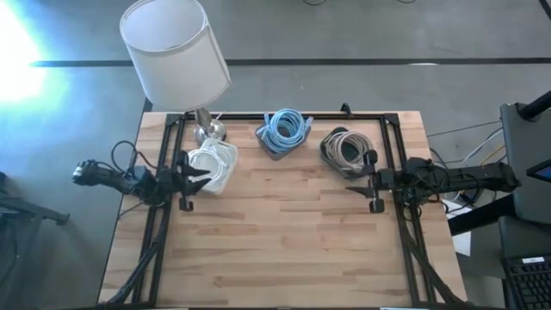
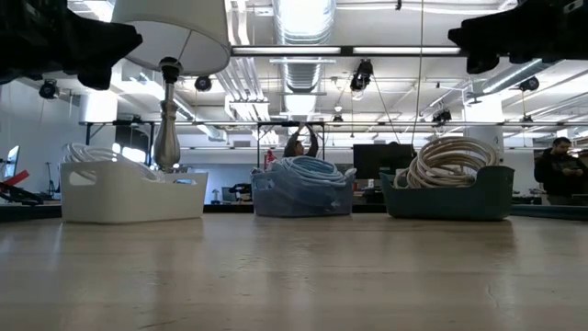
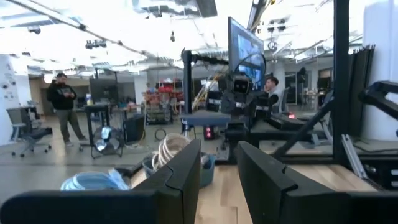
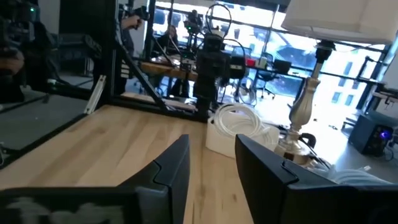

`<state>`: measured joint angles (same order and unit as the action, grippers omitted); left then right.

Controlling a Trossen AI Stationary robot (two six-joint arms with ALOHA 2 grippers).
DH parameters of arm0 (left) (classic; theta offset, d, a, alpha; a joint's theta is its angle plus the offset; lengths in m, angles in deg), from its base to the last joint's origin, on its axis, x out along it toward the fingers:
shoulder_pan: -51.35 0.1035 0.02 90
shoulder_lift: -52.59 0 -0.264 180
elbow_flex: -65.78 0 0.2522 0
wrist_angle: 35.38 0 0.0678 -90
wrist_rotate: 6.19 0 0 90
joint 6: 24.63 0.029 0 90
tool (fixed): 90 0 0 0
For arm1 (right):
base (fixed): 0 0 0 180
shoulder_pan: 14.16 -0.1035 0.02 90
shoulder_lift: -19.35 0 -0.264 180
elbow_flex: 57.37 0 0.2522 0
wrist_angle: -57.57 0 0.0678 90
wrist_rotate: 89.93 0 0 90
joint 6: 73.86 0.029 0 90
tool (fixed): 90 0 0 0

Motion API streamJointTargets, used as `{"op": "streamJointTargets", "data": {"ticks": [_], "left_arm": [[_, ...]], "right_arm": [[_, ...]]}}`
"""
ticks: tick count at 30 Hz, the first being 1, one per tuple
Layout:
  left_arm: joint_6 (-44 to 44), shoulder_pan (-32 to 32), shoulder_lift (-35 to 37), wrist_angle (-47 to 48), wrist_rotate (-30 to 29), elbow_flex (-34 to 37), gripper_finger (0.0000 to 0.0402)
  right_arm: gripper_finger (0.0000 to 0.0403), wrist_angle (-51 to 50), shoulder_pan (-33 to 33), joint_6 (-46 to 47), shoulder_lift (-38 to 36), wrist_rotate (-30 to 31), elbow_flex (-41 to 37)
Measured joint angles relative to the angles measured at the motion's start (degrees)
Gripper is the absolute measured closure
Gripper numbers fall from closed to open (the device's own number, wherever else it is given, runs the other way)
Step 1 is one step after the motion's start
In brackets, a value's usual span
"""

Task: Sort HDMI cables
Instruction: Return to Home Position

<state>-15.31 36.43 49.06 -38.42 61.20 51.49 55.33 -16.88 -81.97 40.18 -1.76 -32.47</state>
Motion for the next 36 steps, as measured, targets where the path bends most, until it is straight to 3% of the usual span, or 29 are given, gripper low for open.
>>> {"op": "streamJointTargets", "data": {"ticks": [9,14,30,36], "left_arm": [[-0.48,0.25,0.0,3.18,0.82,0.04,0.0291],[-5.08,0.27,-0.02,7.91,0.39,0.07,0.0291],[-7.93,0.3,-0.02,8.48,0.21,0.09,0.0291],[-7.91,0.3,-0.02,8.63,0.21,0.09,0.0291]], "right_arm": [[0.0281,-0.38,0.0,-0.8,-1.74,-0.04,-0.88],[0.0281,-1.07,0.0,1.39,-1.65,-0.13,-2.13],[0.0289,6.4,0.0,11.1,-2.09,0.49,-10.69],[0.0289,6.41,0.0,9.43,-2.06,0.5,-10.65]]}}
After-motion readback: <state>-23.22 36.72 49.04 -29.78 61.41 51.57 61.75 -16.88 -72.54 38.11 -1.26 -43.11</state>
